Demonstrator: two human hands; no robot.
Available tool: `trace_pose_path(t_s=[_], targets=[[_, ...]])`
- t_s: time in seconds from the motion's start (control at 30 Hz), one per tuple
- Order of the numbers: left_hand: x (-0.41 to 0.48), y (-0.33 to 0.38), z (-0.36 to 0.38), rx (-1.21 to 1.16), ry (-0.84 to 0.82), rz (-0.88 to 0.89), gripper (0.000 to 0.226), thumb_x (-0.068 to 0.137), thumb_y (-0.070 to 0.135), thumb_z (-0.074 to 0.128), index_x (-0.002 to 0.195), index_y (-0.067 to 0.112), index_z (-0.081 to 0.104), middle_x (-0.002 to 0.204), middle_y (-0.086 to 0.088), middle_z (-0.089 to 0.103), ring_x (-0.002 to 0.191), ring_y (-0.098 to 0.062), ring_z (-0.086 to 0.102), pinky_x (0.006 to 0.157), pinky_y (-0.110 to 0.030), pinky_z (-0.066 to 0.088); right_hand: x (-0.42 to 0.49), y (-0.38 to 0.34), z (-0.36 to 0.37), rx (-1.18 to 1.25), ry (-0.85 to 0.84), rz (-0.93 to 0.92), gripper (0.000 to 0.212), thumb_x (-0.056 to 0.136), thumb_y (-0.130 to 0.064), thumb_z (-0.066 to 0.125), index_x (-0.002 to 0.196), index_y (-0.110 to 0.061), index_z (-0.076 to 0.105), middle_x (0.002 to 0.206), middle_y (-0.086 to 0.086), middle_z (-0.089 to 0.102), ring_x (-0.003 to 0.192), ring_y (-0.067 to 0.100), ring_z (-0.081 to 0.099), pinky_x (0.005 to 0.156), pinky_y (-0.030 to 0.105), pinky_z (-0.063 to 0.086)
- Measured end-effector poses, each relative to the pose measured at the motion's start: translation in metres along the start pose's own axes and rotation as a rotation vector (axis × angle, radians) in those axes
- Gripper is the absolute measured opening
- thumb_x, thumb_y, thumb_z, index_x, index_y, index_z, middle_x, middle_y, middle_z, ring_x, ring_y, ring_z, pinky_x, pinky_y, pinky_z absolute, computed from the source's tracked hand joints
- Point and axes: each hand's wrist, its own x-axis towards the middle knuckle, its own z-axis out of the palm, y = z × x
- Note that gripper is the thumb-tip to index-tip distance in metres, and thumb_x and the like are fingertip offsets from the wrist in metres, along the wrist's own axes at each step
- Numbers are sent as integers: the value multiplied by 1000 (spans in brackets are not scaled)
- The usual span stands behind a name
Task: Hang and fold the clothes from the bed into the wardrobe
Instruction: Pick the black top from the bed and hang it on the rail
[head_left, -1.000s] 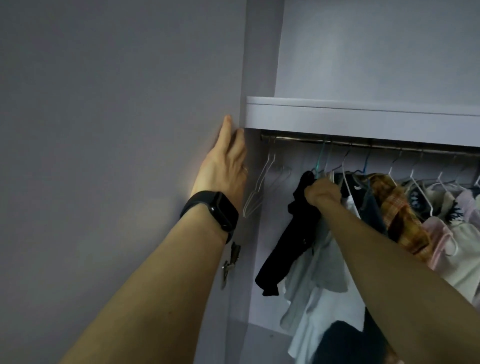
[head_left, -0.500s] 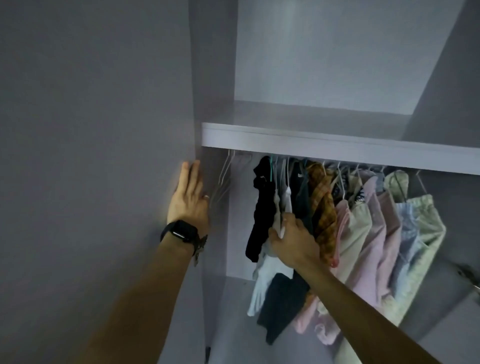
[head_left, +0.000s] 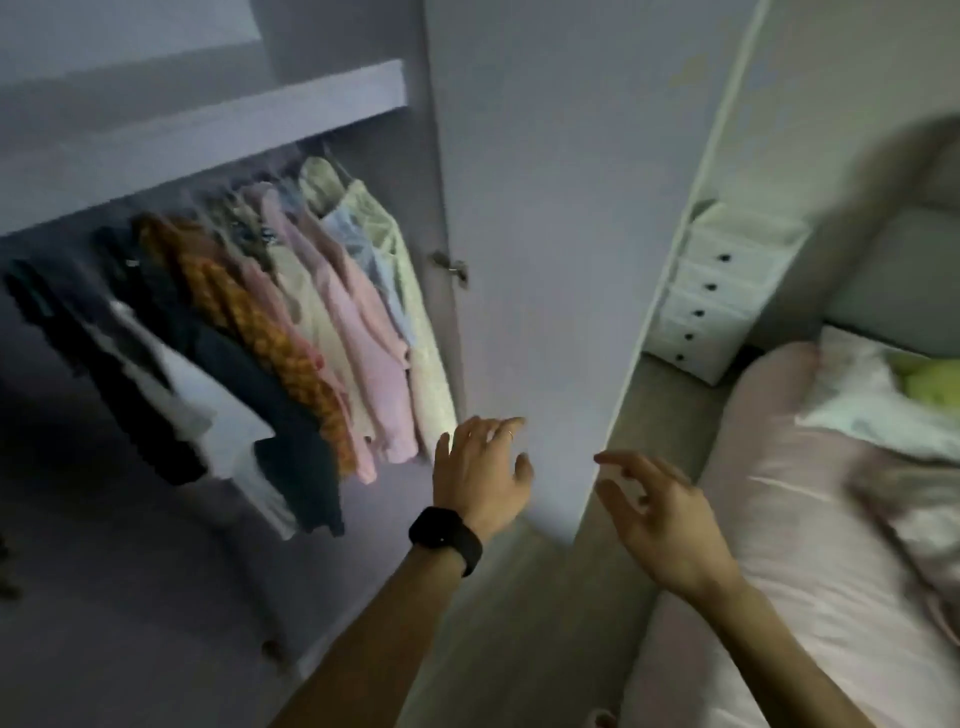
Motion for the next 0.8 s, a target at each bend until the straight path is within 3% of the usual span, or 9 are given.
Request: trace_pose_path(t_s=[0.13,0.23,0.4,0.53,0.67,0.8], targets=[[11,118,67,-55,-188,339,46,93,35,51,139,31,52,127,6,64,122,-20,54,103,-39,41,-94,91,-53,-77,186,361,27,93,-25,67,119,-31,68,114,-10,66,102,21,63,85,40,55],[-9,218,123,-52,-342,635,45,92,33,53,137,31,55,127,3,64,117,-22,56,98,-37,45,-189,143,-87,-88,341,714,25,93,-28,66,118,-33,68,116,-10,67,106,18,61,87,37,54],[-71,334,196,11,-596,1015,48,90,26,58,138,26,56,135,-1,59,125,-27,50,107,-38,38,-328,176,-98,-82,567,1172,27,95,-31,63,121,-27,67,120,-4,67,110,20,61,89,27,43],[-123,394,233,178,-654,1307,49,93,38,50,142,36,48,140,7,55,128,-19,49,107,-34,37,-407,187,-81,23,717,1438,30,96,-29,61,124,-22,65,125,0,65,114,23,60,95,33,46],[-167,428,264,287,-749,1475,49,96,38,45,145,37,44,145,10,48,132,-17,43,108,-33,31,-452,201,-52,115,791,1630,33,96,-31,58,125,-15,63,123,5,67,112,26,62,90,36,48],[-195,442,307,417,-855,1536,49,97,35,42,146,35,42,147,9,45,135,-16,40,109,-33,30,-476,219,-21,285,782,1788,41,94,-32,56,131,-14,57,130,5,64,116,24,60,88,31,44]])
